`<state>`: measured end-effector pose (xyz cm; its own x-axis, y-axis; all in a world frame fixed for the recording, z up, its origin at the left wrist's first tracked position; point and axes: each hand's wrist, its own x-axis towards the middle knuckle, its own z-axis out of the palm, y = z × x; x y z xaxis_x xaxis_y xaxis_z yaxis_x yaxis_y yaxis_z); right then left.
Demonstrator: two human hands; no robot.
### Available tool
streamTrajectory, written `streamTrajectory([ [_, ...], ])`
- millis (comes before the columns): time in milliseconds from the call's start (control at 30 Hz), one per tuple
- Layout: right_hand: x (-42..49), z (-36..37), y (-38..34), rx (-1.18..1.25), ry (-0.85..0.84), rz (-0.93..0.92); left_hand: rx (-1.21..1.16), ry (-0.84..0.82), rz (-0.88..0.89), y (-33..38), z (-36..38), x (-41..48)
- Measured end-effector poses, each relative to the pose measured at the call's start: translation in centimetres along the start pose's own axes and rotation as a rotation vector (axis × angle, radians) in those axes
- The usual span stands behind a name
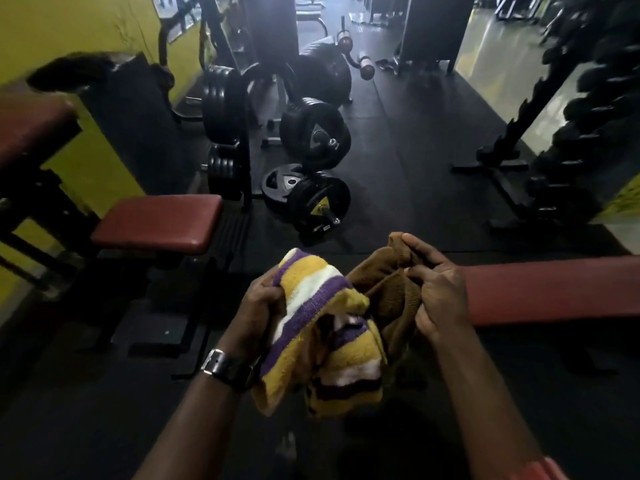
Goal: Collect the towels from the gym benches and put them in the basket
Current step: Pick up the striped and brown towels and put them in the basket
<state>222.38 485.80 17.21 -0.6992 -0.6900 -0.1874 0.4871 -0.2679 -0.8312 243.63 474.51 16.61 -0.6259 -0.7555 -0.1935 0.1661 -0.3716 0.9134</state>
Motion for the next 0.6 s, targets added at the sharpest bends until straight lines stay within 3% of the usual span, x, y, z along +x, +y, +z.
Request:
streamTrajectory([
  [167, 9.6, 2.4, 0.1, 0.015, 0.109, -0.095, -0.025, 0.042, 0.023, 2.6, -1.2, 11.4],
  [367, 21.6, 7.8, -1.3, -0.071, 0.07, -0.168, -0.096, 0.017, -0.072, 6.7, -2.4, 26.6],
  [600, 35.8, 12.2, -2.7, 0.001, 0.223, -0.218, -0.01, -0.063, -0.104, 11.7, 1.4, 44.8],
])
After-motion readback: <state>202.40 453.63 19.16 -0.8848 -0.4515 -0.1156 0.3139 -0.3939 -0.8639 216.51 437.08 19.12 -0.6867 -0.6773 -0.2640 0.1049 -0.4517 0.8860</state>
